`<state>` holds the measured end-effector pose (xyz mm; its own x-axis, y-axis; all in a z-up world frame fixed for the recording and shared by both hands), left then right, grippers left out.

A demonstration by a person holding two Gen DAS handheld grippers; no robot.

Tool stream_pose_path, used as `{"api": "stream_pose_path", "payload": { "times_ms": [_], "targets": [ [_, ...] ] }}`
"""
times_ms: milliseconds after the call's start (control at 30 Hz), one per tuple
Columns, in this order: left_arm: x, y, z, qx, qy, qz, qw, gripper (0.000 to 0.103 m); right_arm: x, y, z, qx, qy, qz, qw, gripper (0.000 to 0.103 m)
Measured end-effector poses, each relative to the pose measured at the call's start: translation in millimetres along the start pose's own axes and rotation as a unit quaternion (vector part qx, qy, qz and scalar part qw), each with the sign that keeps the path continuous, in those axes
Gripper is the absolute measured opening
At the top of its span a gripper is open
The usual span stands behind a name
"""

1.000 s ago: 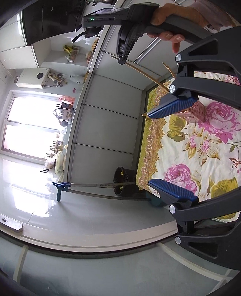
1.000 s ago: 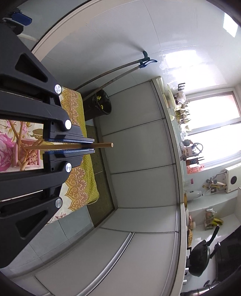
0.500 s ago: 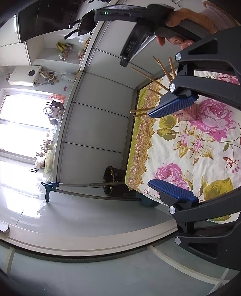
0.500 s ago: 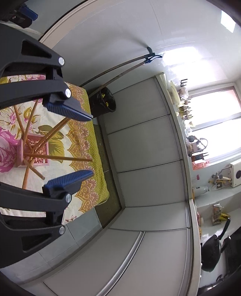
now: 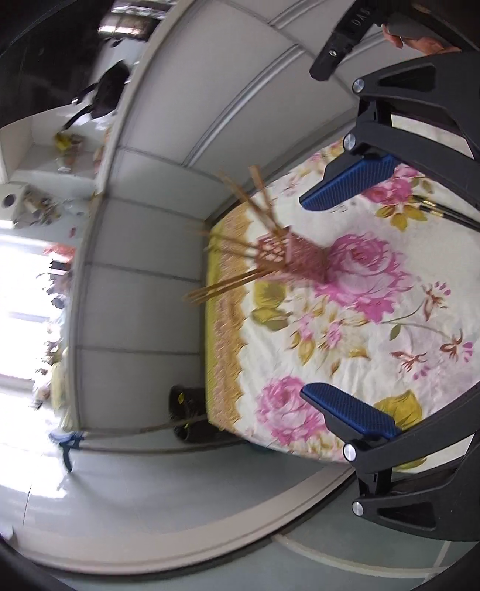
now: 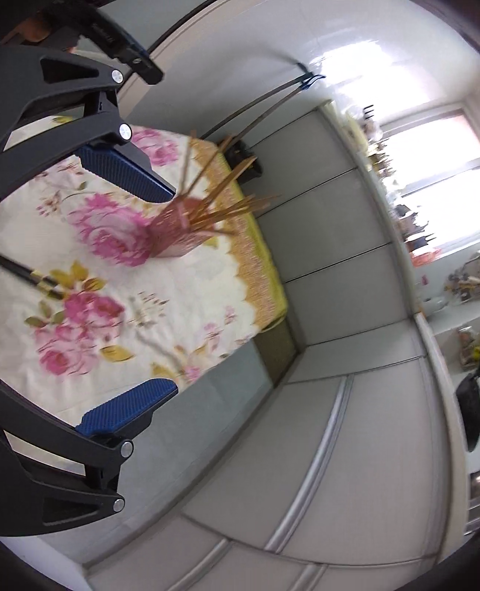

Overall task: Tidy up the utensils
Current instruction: 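Move both open grippers over the dark chopsticks on the cloth, then grasp a dark chopstick with the left gripper while the right gripper grasps another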

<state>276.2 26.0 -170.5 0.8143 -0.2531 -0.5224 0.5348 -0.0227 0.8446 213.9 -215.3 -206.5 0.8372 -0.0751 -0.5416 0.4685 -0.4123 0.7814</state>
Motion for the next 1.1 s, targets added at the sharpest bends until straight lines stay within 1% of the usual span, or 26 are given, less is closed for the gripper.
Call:
{"api": "stream_pose_path", "payload": {
  "times_ms": [67, 100, 167, 200, 233, 300, 367, 400, 433, 500, 600, 667, 700, 733, 800, 900, 967, 1100],
  "targets": [
    [23, -27, 24, 0.016, -0.04, -0.064, 0.997, 0.093, 8, -37, 20, 0.011, -0.005, -0.06, 0.998, 0.093],
    [35, -42, 37, 0.026, -0.061, -0.1, 0.9927, 0.093, 12, -54, 31, 0.021, -0.01, -0.085, 0.996, 0.093],
    [57, -77, 59, 0.053, -0.088, -0.169, 0.9802, 0.093, 21, -83, 46, 0.032, -0.018, -0.134, 0.99, 0.093],
    [67, -94, 69, 0.072, -0.094, -0.199, 0.9727, 0.093, 25, -93, 51, 0.035, -0.019, -0.156, 0.987, 0.093],
    [76, -110, 76, 0.091, -0.094, -0.222, 0.9661, 0.09, 29, -101, 56, 0.042, -0.018, -0.178, 0.983, 0.093],
    [93, -138, 86, 0.12, -0.088, -0.261, 0.9538, 0.079, 34, -109, 60, 0.055, -0.01, -0.199, 0.978, 0.093],
    [105, -161, 91, 0.133, -0.087, -0.297, 0.9416, 0.051, 36, -114, 63, 0.054, -0.013, -0.204, 0.977, 0.093],
    [111, -170, 93, 0.138, -0.086, -0.31, 0.9367, 0.046, 35, -117, 66, 0.055, -0.01, -0.208, 0.976, 0.093],
    [117, -175, 93, 0.14, -0.084, -0.32, 0.9333, 0.042, 36, -119, 67, 0.056, -0.008, -0.214, 0.975, 0.093],
    [124, -183, 95, 0.137, -0.084, -0.333, 0.9293, 0.039, 37, -123, 70, 0.056, -0.004, -0.224, 0.973, 0.093],
    [129, -188, 96, 0.138, -0.081, -0.338, 0.9274, 0.032, 39, -124, 74, 0.059, -0.003, -0.232, 0.971, 0.093],
    [130, -191, 97, 0.143, -0.08, -0.341, 0.9256, 0.021, 40, -125, 76, 0.069, 0.001, -0.239, 0.969, 0.093],
    [131, -193, 97, 0.147, -0.08, -0.343, 0.9243, 0.019, 41, -125, 77, 0.072, 0.002, -0.242, 0.968, 0.093],
    [131, -195, 98, 0.147, -0.082, -0.346, 0.923, 0.018, 41, -126, 78, 0.072, 0.002, -0.243, 0.967, 0.093],
    [132, -196, 97, 0.143, -0.079, -0.346, 0.924, 0.018, 42, -126, 78, 0.07, 0.0, -0.243, 0.967, 0.093],
    [133, -194, 94, 0.118, -0.088, -0.352, 0.9245, 0.019, 43, -126, 77, 0.073, 0.001, -0.245, 0.967, 0.093],
    [132, -190, 94, 0.113, -0.088, -0.347, 0.9267, 0.019, 43, -126, 76, 0.074, 0.001, -0.246, 0.967, 0.093],
    [125, -178, 95, 0.105, -0.11, -0.34, 0.9282, 0.024, 44, -126, 75, 0.075, 0.001, -0.245, 0.967, 0.093]
  ]
}}
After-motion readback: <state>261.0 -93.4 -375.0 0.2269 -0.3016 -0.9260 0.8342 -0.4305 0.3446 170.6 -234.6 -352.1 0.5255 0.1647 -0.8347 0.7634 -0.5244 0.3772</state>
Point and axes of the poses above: each gripper's, at about its wrist camera, not at the fingertips, and x roughly the way its jaws point, z to its right, y to its top, the point moved 8 cm from there along x, roughly the way its jaws point, and after that the axes turned 7 degrees about z, right-handed, at the moved point
